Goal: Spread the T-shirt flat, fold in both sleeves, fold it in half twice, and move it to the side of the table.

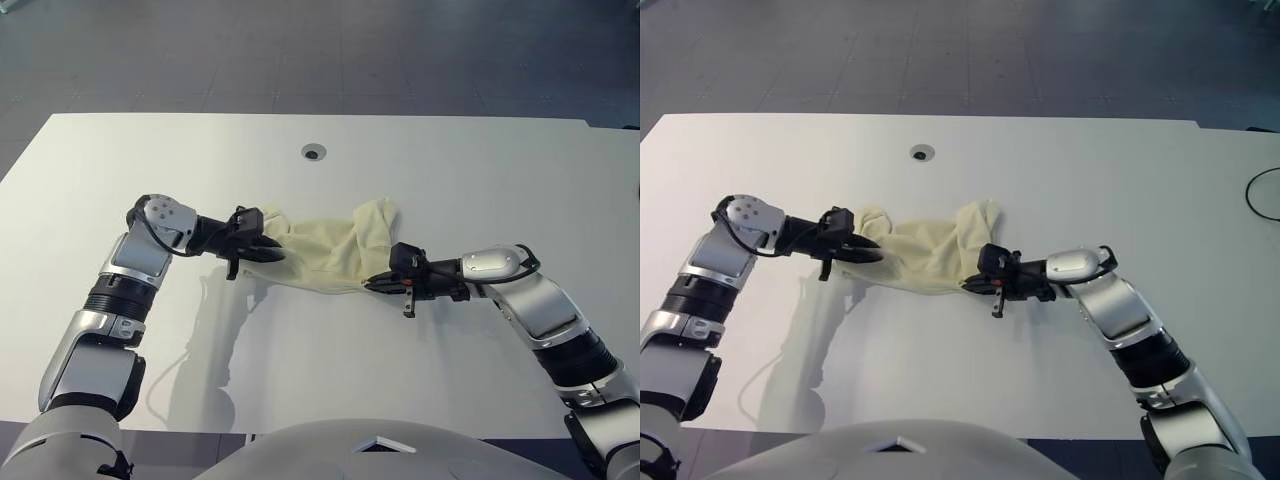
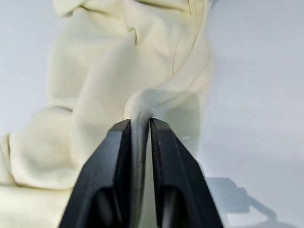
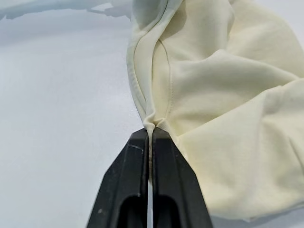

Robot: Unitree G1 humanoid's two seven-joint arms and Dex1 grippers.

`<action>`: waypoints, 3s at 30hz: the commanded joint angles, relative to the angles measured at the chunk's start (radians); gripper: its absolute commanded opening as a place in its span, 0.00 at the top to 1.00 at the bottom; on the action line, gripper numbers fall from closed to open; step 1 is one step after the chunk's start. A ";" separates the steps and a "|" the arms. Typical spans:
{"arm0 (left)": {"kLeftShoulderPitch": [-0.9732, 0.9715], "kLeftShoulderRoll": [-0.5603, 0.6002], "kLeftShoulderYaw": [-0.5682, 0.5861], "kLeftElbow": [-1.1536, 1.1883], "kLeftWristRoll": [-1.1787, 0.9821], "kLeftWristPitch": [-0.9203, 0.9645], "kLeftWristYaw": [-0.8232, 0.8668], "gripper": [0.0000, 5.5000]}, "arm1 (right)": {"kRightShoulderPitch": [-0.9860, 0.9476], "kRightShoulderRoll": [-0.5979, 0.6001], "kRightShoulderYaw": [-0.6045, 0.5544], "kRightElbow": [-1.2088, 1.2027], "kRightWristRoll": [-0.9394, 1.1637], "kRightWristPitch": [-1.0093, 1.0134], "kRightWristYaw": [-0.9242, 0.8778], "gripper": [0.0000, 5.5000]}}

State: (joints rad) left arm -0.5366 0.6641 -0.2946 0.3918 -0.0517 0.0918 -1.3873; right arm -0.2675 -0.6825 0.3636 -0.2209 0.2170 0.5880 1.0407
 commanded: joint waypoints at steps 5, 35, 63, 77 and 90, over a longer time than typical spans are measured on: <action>0.004 0.029 0.030 -0.058 -0.026 0.020 -0.010 1.00 | -0.023 -0.008 -0.057 -0.036 0.030 0.023 -0.010 1.00; -0.468 0.085 0.146 0.192 0.151 -0.342 0.336 1.00 | -0.638 0.098 -0.298 0.397 0.022 -0.209 -0.163 1.00; -0.942 -0.080 -0.106 0.903 0.648 -0.603 1.086 1.00 | -1.056 0.164 -0.271 1.230 -0.321 -0.821 -0.439 1.00; -1.006 -0.039 -0.132 0.903 0.702 -0.695 1.230 1.00 | -1.131 0.156 -0.292 1.272 -0.359 -0.932 -0.505 1.00; -0.066 0.333 0.050 -0.092 0.153 -0.882 0.897 1.00 | -0.250 -0.156 -0.349 -0.083 0.098 -0.155 -0.004 1.00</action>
State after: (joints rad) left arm -1.0852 0.7686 -0.3530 0.8776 0.3920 -0.8830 -0.3583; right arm -0.8080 -0.6491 0.0683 0.2318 0.0632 0.0791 0.8751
